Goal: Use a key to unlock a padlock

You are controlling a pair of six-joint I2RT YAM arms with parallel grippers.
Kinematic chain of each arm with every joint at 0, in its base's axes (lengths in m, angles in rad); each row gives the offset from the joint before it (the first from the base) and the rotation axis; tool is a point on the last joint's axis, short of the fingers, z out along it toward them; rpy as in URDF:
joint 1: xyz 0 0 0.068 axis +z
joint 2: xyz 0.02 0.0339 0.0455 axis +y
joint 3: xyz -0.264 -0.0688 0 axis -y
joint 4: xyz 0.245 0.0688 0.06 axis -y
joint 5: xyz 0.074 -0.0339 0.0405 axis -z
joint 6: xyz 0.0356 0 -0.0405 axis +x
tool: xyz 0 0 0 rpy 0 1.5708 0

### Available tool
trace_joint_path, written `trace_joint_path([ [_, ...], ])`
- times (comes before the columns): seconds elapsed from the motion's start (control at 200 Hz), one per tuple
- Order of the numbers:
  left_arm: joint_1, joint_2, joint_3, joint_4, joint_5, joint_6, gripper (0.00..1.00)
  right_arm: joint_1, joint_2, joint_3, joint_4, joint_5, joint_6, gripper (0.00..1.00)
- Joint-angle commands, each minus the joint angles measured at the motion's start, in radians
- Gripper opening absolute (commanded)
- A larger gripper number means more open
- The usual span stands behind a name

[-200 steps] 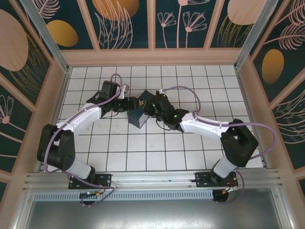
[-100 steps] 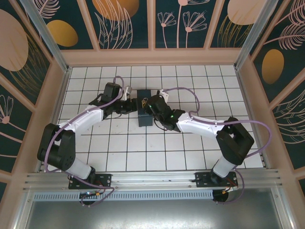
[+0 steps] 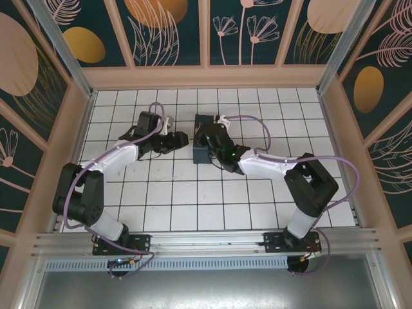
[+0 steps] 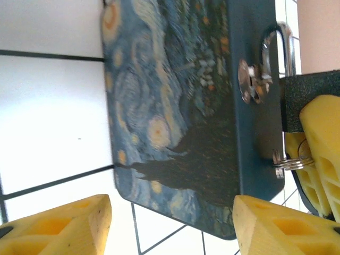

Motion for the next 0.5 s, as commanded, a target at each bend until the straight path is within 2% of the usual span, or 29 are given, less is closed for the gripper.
trace_joint_path([
  [0.0,0.012,0.02,0.068,-0.015,0.016,0.02,0.63,-0.052,0.021,-0.015,0.028,-0.023,-0.041,0.03],
  [0.09,0.012,0.029,0.076,0.003,0.039,0.004,0.63,-0.088,0.018,-0.034,0.06,-0.059,-0.079,0.04],
  [0.255,0.015,0.046,0.107,-0.046,0.009,0.045,0.64,-0.133,-0.037,-0.06,0.133,-0.081,-0.104,0.06],
  [0.495,0.027,0.054,0.125,-0.03,0.001,0.03,0.68,-0.236,-0.269,-0.19,0.076,-0.095,-0.101,0.09],
])
